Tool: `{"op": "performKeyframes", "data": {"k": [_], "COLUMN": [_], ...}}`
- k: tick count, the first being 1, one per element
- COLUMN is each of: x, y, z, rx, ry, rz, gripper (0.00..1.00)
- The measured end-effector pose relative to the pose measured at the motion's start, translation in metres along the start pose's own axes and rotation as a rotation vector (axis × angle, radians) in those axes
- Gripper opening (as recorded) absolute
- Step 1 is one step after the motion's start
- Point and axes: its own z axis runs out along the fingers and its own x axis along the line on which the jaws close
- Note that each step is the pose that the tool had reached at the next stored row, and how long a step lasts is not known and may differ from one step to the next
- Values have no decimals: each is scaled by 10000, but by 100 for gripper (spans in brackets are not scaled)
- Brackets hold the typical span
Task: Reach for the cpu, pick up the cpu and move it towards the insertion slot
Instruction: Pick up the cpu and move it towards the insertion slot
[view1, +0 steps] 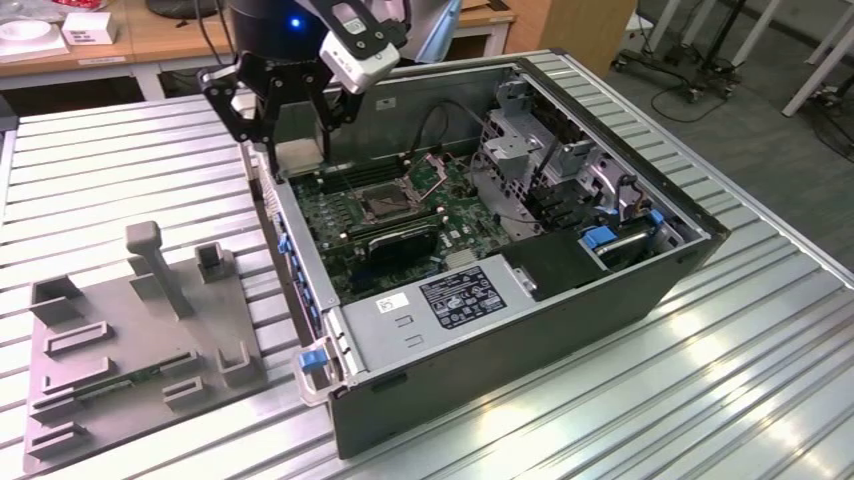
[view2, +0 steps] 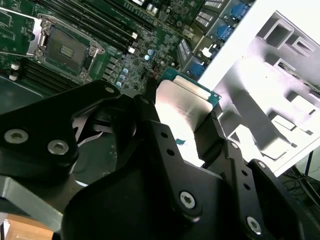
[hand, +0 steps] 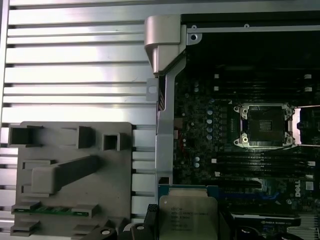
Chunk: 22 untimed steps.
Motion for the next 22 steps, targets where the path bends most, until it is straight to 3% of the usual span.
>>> {"op": "performKeyframes", "data": {"k": [22], "x": [-126], "y": [33], "z": [13], "rx": [0], "ry": [0], "rz": [2], "gripper": [55]}}
